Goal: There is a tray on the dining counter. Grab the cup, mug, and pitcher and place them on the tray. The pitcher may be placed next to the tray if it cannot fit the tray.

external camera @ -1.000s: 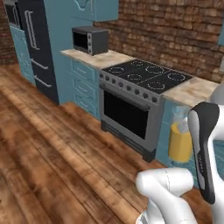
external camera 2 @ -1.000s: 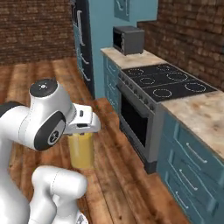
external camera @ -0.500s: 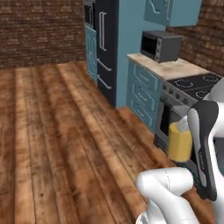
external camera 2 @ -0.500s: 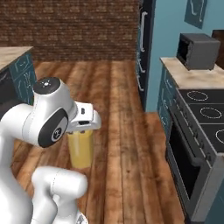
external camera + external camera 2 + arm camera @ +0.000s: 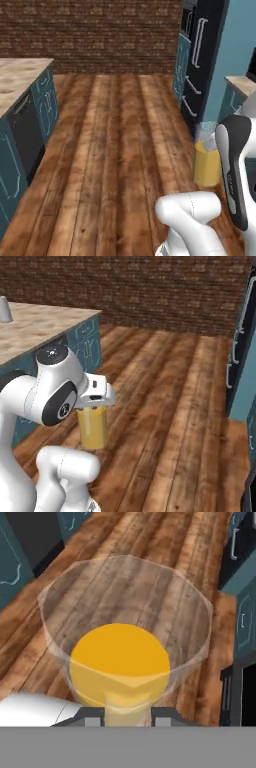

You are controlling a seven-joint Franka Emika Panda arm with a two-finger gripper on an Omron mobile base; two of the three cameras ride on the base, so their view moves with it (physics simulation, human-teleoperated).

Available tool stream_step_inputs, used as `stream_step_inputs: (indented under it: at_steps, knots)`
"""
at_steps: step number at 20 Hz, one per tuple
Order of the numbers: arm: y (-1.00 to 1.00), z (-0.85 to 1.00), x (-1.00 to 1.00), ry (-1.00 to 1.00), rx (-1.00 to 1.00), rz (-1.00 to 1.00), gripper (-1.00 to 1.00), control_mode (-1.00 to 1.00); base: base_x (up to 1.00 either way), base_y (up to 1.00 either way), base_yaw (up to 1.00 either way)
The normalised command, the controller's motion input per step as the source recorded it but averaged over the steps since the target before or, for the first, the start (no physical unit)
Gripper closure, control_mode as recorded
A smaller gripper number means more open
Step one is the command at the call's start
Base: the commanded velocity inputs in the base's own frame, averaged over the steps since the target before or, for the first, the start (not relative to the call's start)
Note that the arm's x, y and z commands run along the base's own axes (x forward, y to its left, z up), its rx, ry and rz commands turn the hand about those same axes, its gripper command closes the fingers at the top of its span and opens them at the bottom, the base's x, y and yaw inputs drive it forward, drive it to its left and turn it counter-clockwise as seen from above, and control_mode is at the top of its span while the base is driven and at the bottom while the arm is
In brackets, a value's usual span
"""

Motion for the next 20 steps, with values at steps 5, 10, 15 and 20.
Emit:
stream_step_inputs:
  at_steps: [5, 10, 15, 20]
  knots:
    - [0.00, 0.00, 0.00, 0.00, 0.00, 0.00, 1.00, 1.00, 1.00, -0.35, 0.79]
    - [0.00, 0.00, 0.00, 0.00, 0.00, 0.00, 1.00, 1.00, 1.00, -0.66, 0.61]
    - [0.00, 0.00, 0.00, 0.00, 0.00, 0.00, 1.00, 1.00, 0.98, -0.94, 0.33]
    - [0.00, 0.00, 0.00, 0.00, 0.00, 0.00, 1.00, 1.00, 1.00, -1.00, 0.31]
